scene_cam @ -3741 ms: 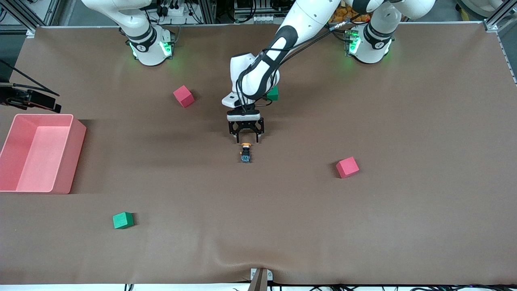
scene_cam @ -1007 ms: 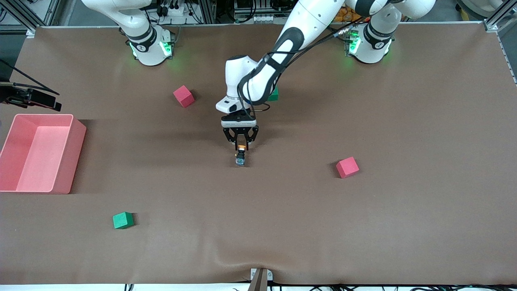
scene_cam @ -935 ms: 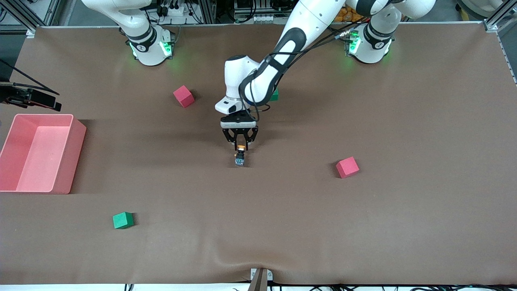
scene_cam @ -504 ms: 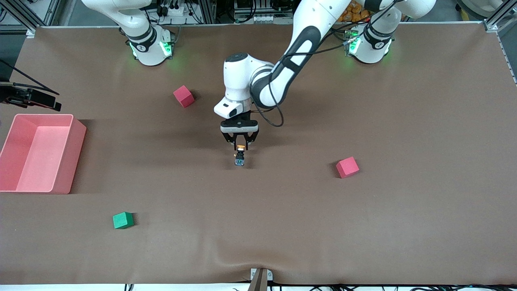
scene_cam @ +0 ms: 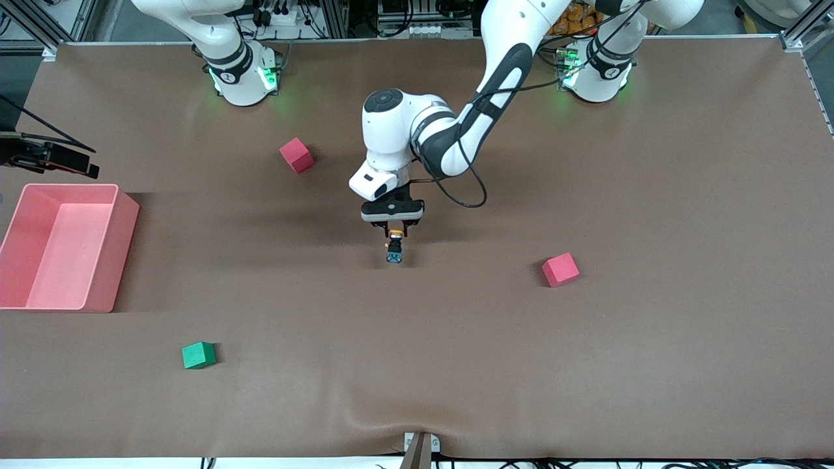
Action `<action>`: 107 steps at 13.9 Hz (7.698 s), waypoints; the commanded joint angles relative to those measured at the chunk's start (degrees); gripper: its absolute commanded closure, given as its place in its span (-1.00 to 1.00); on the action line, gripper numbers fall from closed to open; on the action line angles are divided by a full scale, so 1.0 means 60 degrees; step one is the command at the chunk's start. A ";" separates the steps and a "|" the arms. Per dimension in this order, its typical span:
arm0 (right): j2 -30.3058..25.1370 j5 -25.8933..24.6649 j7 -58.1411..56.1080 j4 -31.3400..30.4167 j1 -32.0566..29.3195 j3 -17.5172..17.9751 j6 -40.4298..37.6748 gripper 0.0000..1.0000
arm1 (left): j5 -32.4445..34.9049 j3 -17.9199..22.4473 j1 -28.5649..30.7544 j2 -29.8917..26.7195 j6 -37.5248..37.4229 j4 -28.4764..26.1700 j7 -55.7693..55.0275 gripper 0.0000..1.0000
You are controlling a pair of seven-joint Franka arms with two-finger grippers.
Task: Place and upright button with both arms
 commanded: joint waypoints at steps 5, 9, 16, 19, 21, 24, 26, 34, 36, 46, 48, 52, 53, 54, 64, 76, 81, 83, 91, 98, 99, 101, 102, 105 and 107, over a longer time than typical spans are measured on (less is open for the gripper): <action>-0.0114 -0.0099 0.0020 -0.0012 -0.0095 0.0057 -0.0110 -1.00 | -0.2454 -0.0059 0.0516 -0.0366 -0.2073 0.0844 0.2525 1.00; -0.0114 -0.0099 0.0006 -0.0012 -0.0095 0.0057 -0.0110 -1.00 | -0.4034 -0.0074 0.1088 -0.0249 -0.2498 0.1385 0.3814 1.00; -0.0114 -0.0099 0.0006 -0.0012 -0.0095 0.0057 -0.0110 -1.00 | -0.5721 -0.0133 0.1513 0.0146 -0.3799 0.1957 0.4812 1.00; -0.0114 -0.0099 0.0006 -0.0012 -0.0095 0.0057 -0.0110 -1.00 | -0.6774 -0.0147 0.1674 0.0161 -0.4576 0.2016 0.5469 1.00; -0.0114 -0.0099 0.0006 -0.0012 -0.0095 0.0057 -0.0110 -1.00 | -0.6850 -0.0147 0.1660 0.0307 -0.5162 0.2119 0.5691 1.00; -0.0114 -0.0113 0.0006 -0.0012 -0.0095 0.0057 -0.0139 -1.00 | -0.6865 -0.0177 0.1616 0.0790 -0.5691 0.2177 0.5706 1.00; -0.0114 -0.0099 0.0006 -0.0012 -0.0095 0.0042 -0.0125 -1.00 | -0.6894 -0.0191 0.1616 0.1126 -0.6012 0.2483 0.5720 1.00; -0.0128 -0.0113 0.0006 0.0003 -0.0095 0.0042 -0.0198 -1.00 | -0.7846 -0.0265 0.2041 0.1421 -0.6908 0.2705 0.5882 1.00; -0.0129 -0.0113 0.0006 0.0003 -0.0081 0.0042 -0.0198 -1.00 | -0.7832 -0.0177 0.2070 0.1450 -0.7054 0.2719 0.5867 1.00; -0.0129 -0.0113 0.0006 -0.0012 -0.0081 0.0042 -0.0198 -1.00 | -0.7773 0.0628 0.1471 0.1831 -0.7377 0.2719 0.5779 1.00; -0.0129 -0.0113 0.0006 -0.0012 -0.0081 0.0042 -0.0212 -1.00 | -0.7773 0.0746 0.1440 0.1846 -0.7377 0.2719 0.5779 1.00; -0.0129 -0.0113 0.0006 -0.0012 -0.0081 0.0042 -0.0198 -1.00 | -0.7773 0.0717 0.1440 0.1831 -0.7377 0.2719 0.5794 0.39; -0.0129 -0.0099 0.0006 -0.0012 -0.0095 0.0042 -0.0212 -1.00 | -0.7773 0.0717 0.1440 0.1817 -0.7377 0.2719 0.5794 0.23; -0.0129 -0.0113 0.0006 -0.0012 -0.0081 0.0042 -0.0198 -1.00 | -0.7773 0.0702 0.1440 0.1816 -0.7377 0.2719 0.5779 0.17; -0.0129 -0.0113 0.0006 0.0003 -0.0081 0.0042 -0.0212 -1.00 | -0.7788 0.0658 0.1455 0.1525 -0.7142 0.2675 0.5765 -1.00; -0.0143 -0.0113 0.0006 0.0003 -0.0081 0.0042 -0.0212 -1.00 | -0.7715 0.2180 0.1587 -0.0143 -0.7128 0.2632 0.5647 -1.00; -0.0158 -0.0113 0.0006 0.0017 -0.0095 0.0042 -0.0212 -1.00 | -0.7000 0.3104 0.1616 -0.0761 -0.7142 0.2544 0.5750 -1.00; -0.0172 -0.0113 0.0006 0.0017 -0.0095 0.0042 -0.0212 -1.00 | -0.6312 0.3105 0.1704 -0.0937 -0.7142 0.2500 0.5779 -1.00; -0.0158 -0.0406 -0.0154 0.0032 0.0022 0.0071 0.0474 -1.00 | -0.5942 0.3105 0.3254 -0.1507 -0.7142 0.2500 0.7841 -1.00; -0.0158 -0.0304 -0.0536 0.0017 -0.0051 0.0086 0.0886 -1.00 | -0.4699 0.1937 0.5623 -0.2956 -0.7390 0.2295 0.9571 -1.00; -0.0158 -0.0289 -0.0536 0.0017 -0.0066 0.0072 0.0886 -1.00 | -0.4668 0.1686 0.6137 -0.3060 -0.7522 0.2294 0.9617 -1.00; -0.0158 -0.0289 -0.0536 0.0017 -0.0066 0.0071 0.0872 -1.00 | -0.4639 0.1669 0.6478 -0.3411 -0.8019 0.2309 1.0229 -1.00; -0.0158 -0.0289 -0.0536 0.0032 -0.0066 0.0071 0.0872 -1.00 | -0.4537 0.1669 0.6508 -0.3631 -0.8094 0.2295 1.0334 -1.00; -0.0158 -0.0289 -0.0536 0.0032 -0.0066 0.0071 0.0872 -1.00 | -0.3983 0.1611 0.6844 -0.4611 -0.8620 0.2076 1.1164 -1.00; -0.0158 -0.0289 -0.0536 0.0032 -0.0066 0.0071 0.0857 -1.00 | -0.3644 0.0912 0.7836 -0.5314 -0.8710 0.1579 1.1870 -1.00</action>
